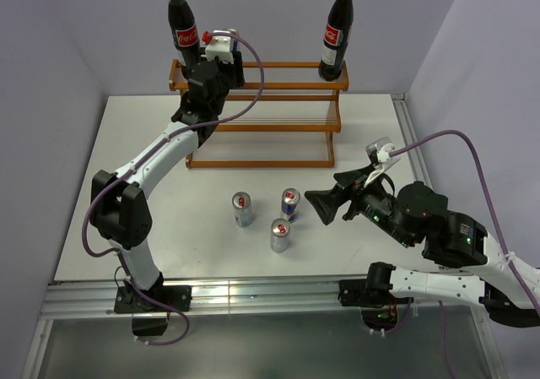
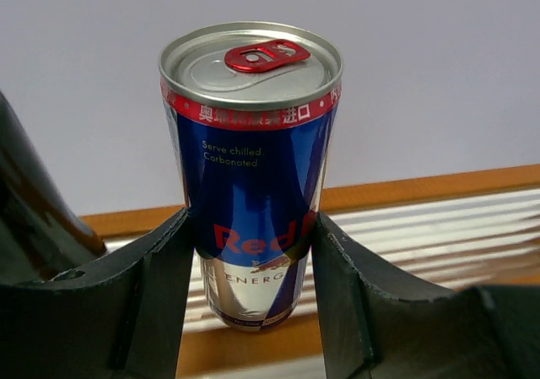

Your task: Place and organize the beverage onto the shelf

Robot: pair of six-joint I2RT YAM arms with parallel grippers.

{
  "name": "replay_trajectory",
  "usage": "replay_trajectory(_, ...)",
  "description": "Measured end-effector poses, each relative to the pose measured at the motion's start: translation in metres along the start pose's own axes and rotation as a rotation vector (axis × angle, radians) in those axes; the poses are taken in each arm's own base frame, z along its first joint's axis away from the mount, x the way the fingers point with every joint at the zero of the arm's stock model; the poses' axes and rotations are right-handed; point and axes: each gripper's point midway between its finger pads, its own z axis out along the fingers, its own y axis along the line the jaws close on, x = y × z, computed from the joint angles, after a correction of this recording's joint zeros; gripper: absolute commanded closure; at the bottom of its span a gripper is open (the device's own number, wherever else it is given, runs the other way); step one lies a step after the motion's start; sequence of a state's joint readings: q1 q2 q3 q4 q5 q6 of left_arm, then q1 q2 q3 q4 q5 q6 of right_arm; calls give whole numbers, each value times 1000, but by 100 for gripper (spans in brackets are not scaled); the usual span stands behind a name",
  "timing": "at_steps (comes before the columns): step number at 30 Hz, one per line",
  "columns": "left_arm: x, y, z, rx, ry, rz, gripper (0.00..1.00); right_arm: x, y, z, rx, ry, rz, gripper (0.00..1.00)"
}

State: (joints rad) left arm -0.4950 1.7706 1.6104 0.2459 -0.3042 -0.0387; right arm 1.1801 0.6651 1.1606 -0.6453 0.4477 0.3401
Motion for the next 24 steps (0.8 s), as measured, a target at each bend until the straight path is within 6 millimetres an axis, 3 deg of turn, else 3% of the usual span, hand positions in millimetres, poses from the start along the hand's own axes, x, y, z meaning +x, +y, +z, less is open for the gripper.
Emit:
replay_trajectory(11,3,9,15,-8,-29,0,97,2,1,6,0,-2,-28,0)
replay_trajectory(14,3,10,15,-8,-31,-1,77,2,1,7,1,-2,-34,0)
replay_trajectory(15,3,9,15,-8,-32,-1,66,2,2,8,1,-2,-35,0)
replay_trajectory(17,3,9,16,-4,-36,-1,57,1,2,9,-1,-6,-36,0)
replay_trajectory(20,3,8,16,0,-39,2,36,0,4,11,-2,-11,-37,0)
replay_trajectory(24,3,7,16,9,-40,9,22,1,4,13,-1,-6,-39,0)
